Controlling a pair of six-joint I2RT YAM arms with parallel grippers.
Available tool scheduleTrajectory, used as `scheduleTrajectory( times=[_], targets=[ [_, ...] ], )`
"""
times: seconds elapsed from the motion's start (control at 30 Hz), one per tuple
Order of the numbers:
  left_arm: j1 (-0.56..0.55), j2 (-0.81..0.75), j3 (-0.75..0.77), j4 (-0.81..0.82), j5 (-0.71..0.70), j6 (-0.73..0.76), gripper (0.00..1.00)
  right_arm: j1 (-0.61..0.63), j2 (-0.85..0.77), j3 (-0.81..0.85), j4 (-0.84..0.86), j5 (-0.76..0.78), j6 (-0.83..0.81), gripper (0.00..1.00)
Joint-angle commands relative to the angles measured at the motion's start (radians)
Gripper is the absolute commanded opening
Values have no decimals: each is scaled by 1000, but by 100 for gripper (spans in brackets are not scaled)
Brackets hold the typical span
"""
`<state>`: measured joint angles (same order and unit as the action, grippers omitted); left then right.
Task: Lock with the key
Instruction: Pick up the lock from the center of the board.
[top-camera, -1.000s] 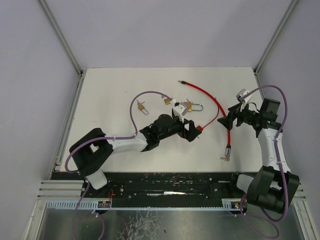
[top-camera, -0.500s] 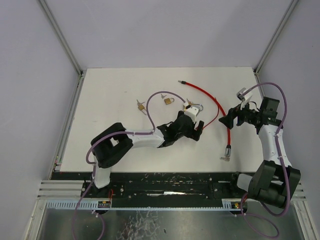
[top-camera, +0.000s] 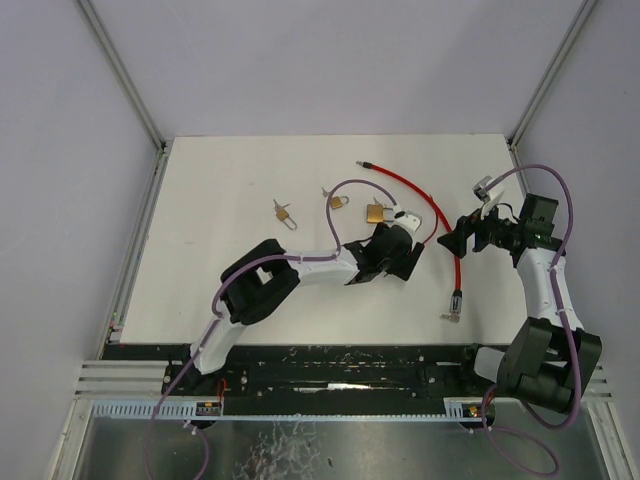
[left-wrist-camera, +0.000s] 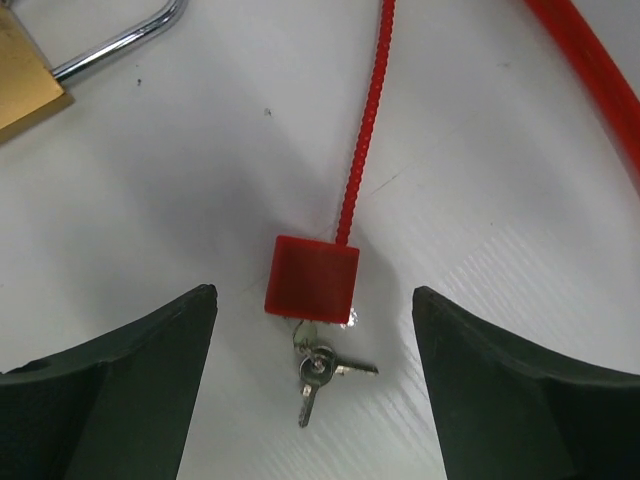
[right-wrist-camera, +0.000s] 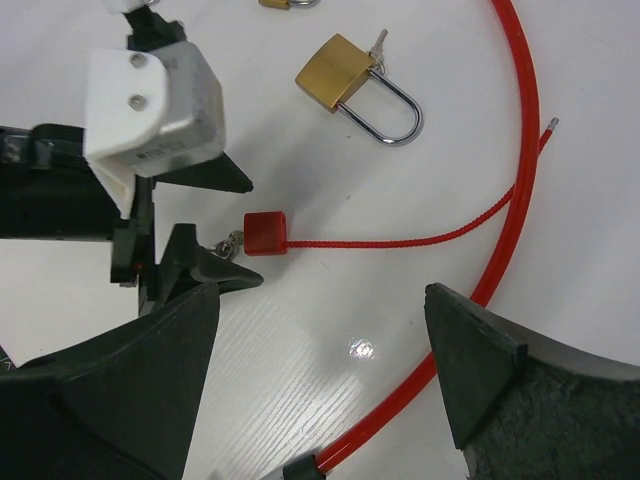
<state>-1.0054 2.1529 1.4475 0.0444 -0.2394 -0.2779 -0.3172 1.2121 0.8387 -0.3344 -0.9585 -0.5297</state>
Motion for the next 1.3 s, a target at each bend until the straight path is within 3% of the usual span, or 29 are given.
scheduleTrajectory(
  times=[0.0, 0.27, 0.53, 0.63, 0.97, 1.27],
  targets=[
    [-6, 53, 89, -97, -25, 20, 77, -3, 3, 23, 14, -6, 8, 89],
    [-4, 104, 159, -147, -20, 36, 62, -2, 7, 20, 15, -8, 10, 89],
    [1, 112, 171, -150, -37, 31, 61, -2, 9, 19, 17, -13, 12, 89],
    [4, 126, 194, -158, -32, 40, 54, -3, 10, 19, 18, -13, 12, 89],
    [3, 134, 202, -166, -27, 43, 47, -2, 7, 18, 18, -14, 12, 89],
    [5, 111, 179, -148, 4, 52, 14, -2, 7, 17, 17, -20, 9, 89]
  ],
)
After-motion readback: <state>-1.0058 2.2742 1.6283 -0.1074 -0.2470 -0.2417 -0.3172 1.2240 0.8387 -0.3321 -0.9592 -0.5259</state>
